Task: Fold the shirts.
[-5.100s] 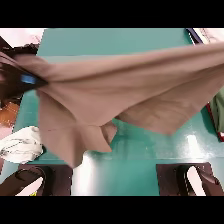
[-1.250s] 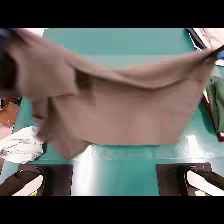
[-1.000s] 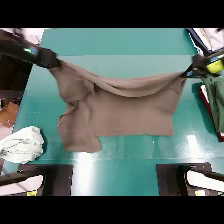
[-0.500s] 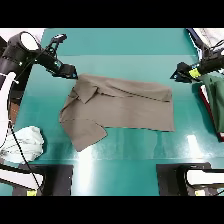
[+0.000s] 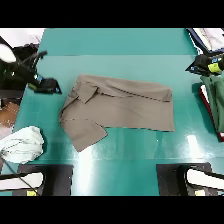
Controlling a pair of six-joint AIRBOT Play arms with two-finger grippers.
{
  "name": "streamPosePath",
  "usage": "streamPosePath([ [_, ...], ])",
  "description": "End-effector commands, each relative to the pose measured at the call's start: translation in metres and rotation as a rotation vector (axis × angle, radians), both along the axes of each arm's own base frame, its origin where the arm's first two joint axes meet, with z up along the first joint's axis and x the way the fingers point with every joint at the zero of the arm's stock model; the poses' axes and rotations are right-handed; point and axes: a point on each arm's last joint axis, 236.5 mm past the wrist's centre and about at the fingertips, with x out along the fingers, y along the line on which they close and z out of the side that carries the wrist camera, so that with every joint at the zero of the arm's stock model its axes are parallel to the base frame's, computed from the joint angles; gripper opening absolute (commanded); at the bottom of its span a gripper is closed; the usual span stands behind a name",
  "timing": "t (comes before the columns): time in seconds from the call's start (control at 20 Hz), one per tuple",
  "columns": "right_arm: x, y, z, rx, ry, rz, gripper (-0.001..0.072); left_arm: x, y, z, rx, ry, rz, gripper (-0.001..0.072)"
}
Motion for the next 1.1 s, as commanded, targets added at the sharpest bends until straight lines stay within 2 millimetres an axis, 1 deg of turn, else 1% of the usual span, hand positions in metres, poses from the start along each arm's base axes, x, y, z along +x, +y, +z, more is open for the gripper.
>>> streamPosePath([
  [0.0, -0.006, 0.0, 0.011, -0.011, -0.02, 0.009, 0.0261, -0.054, 0.016, -0.046, -0.027, 0.066, 0.115, 0.0603],
  [0.1, -0.008, 0.005, 0.009, -0.009, -0.008, 0.022, 0.0261, -0.083, 0.017, -0.075, -0.03, 0.118, 0.14, 0.0604],
  [0.15, -0.009, 0.009, 0.009, -0.009, -0.004, 0.035, 0.0261, -0.093, 0.013, -0.088, -0.039, 0.138, 0.134, 0.0605],
  [0.2, -0.009, 0.015, 0.009, -0.009, -0.005, 0.047, 0.0261, -0.098, 0.005, -0.098, -0.073, 0.144, 0.135, 0.0604],
  [0.3, -0.01, 0.027, 0.009, -0.009, -0.004, 0.078, 0.0261, -0.097, -0.006, -0.108, -0.127, 0.124, 0.172, 0.0604],
  [0.45, -0.011, 0.044, 0.008, -0.009, -0.002, 0.118, 0.0261, -0.102, -0.006, -0.117, -0.127, 0.132, 0.192, 0.0604],
  [0.6, -0.013, 0.056, 0.008, -0.009, 0.001, 0.147, 0.0261, -0.097, -0.008, -0.117, -0.136, 0.117, 0.212, 0.0604],
  [0.75, -0.017, 0.057, 0.006, -0.007, 0.016, 0.156, 0.0262, -0.084, -0.012, -0.113, -0.168, 0.077, 0.252, 0.0596],
  [0.8, -0.02, 0.058, 0.005, -0.006, 0.031, 0.163, 0.0261, -0.083, -0.014, -0.112, -0.182, 0.074, 0.258, 0.0359],
  [0.85, -0.023, 0.057, 0.004, -0.005, 0.045, 0.166, 0.0261, -0.081, -0.017, -0.11, -0.196, 0.07, 0.261, 0.01],
  [0.9, -0.028, 0.055, 0.002, -0.003, 0.064, 0.166, 0.0261, -0.08, -0.019, -0.108, -0.21, 0.067, 0.264, 0.0037],
  [1.0, -0.038, 0.049, -0.002, -0.005, 0.106, 0.182, 0.0262, -0.078, -0.022, -0.104, -0.225, 0.066, 0.265, 0.0029],
  [1.05, -0.047, 0.045, -0.007, 0.002, 0.142, 0.183, 0.0261, -0.076, -0.022, -0.1, -0.227, 0.06, 0.258, 0.0028],
])
